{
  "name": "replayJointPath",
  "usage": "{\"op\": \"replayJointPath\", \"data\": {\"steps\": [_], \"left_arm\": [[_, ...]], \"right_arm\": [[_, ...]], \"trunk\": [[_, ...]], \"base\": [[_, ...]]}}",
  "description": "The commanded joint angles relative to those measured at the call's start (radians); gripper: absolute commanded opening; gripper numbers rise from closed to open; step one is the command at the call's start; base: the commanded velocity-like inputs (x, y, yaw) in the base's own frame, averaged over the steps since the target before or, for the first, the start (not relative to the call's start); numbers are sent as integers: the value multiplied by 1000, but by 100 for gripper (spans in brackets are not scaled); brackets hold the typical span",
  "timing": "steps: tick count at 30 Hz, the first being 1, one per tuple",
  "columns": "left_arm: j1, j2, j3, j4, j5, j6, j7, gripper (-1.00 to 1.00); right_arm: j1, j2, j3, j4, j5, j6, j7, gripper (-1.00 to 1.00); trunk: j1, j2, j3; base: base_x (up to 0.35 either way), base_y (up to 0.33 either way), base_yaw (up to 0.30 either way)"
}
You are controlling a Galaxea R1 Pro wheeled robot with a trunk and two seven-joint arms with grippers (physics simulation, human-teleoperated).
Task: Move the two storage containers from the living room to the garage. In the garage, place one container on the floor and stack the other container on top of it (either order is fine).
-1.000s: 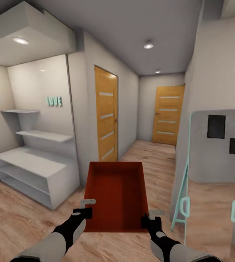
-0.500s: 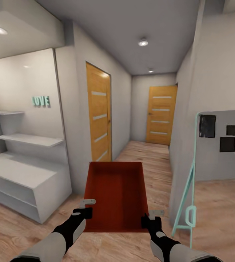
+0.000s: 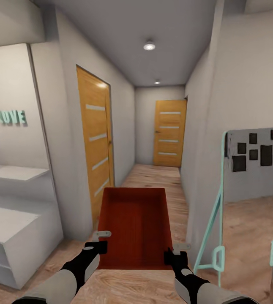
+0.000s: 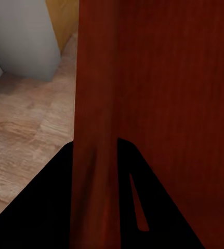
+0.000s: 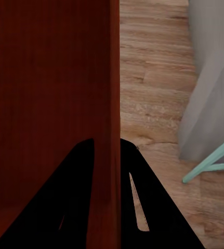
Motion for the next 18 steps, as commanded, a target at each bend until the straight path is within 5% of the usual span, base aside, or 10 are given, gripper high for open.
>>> {"op": "replayJointPath", "data": {"steps": [1,18], "left_arm": [[-1,1,67,-5,12,8,11,-100],[-1,1,67,-5,12,8,11,-100]], "right_arm": [[-1,-4,-29,1,-33,-8,-7,-100],[-1,-4,-29,1,-37,-8,-7,-100]], "trunk": [[1,-1,-2],[1,-1,-2]], "base": [[321,151,-283],[321,151,-247]]}}
